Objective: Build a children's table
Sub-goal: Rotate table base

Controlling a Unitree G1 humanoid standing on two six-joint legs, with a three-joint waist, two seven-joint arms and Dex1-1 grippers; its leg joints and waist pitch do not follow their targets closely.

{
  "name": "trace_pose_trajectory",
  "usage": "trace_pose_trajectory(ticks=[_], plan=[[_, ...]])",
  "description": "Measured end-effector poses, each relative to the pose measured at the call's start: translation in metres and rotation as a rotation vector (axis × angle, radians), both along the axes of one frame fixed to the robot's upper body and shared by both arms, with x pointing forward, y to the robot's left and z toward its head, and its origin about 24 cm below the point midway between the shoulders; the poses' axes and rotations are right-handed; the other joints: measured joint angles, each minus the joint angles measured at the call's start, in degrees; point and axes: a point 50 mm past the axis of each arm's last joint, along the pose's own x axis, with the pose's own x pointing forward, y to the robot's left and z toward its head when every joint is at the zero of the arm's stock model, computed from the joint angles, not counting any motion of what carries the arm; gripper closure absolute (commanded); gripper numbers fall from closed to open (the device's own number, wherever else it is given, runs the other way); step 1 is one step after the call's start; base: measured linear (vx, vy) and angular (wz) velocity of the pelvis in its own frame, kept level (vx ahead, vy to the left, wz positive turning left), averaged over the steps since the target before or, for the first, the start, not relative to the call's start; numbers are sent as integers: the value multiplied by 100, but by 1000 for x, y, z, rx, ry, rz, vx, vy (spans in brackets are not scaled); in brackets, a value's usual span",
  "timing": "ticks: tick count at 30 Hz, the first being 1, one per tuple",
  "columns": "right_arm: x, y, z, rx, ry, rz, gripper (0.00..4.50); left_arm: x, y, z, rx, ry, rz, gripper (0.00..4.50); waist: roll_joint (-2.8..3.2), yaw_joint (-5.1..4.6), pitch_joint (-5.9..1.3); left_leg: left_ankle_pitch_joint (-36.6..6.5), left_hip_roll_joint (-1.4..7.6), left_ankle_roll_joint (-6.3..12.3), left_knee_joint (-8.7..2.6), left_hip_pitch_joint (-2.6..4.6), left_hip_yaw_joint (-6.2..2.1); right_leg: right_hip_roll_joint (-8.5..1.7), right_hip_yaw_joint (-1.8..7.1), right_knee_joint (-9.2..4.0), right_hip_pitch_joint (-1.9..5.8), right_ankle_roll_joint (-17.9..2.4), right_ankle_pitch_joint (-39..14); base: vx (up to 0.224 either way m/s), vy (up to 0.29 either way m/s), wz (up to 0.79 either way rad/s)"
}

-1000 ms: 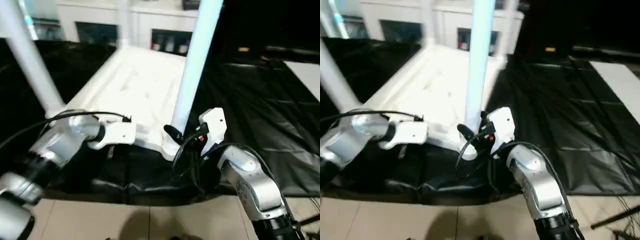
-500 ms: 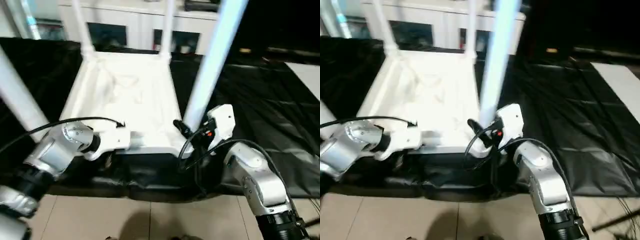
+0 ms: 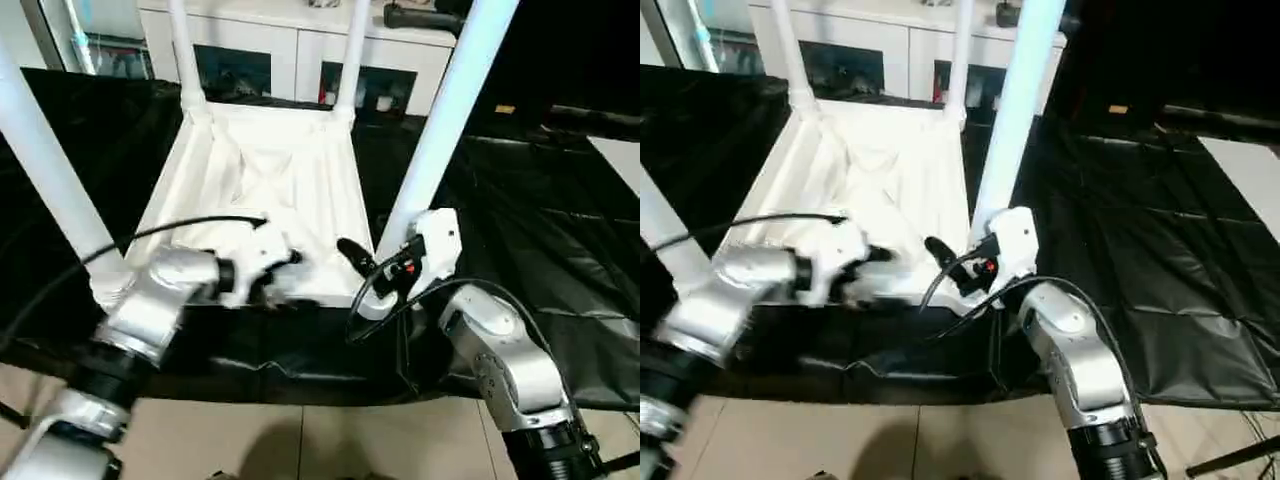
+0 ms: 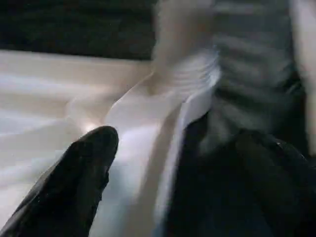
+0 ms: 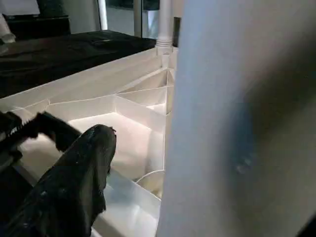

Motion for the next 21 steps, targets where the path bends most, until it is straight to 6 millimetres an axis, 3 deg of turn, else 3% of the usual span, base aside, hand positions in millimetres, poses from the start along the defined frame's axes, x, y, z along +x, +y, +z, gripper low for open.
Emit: trace_pose_trajectory(ticks=[8,13,14,18,21], plan=[[-20,-21,1,-21,13,70,61,5,-7,-14,2,23,64,13,6,23,3,0,-1,1,0,-4,-1,0,0,-13,5,4,-2,0,0,0],[-44,-44,1,-86,56,158,61,12,-7,-13,46,35,78,29,29,77,-3,-1,0,2,-2,0,-3,1,-2,-20,11,7,-3,0,0,0],[-47,-49,0,-90,66,161,61,13,-7,-14,56,40,80,57,33,82,-3,-1,-1,3,-2,1,-3,1,-1,-21,11,8,-3,0,0,0],[-60,-79,1,-166,115,160,61,14,-6,-16,81,44,66,87,45,86,-4,-2,-1,4,-2,10,-3,1,-2,-25,20,26,-14,0,0,0],[-60,-88,4,-180,112,134,61,11,-5,-20,98,70,18,107,45,62,-5,-2,0,3,-5,11,-5,1,-7,-24,19,42,-23,0,0,0]])
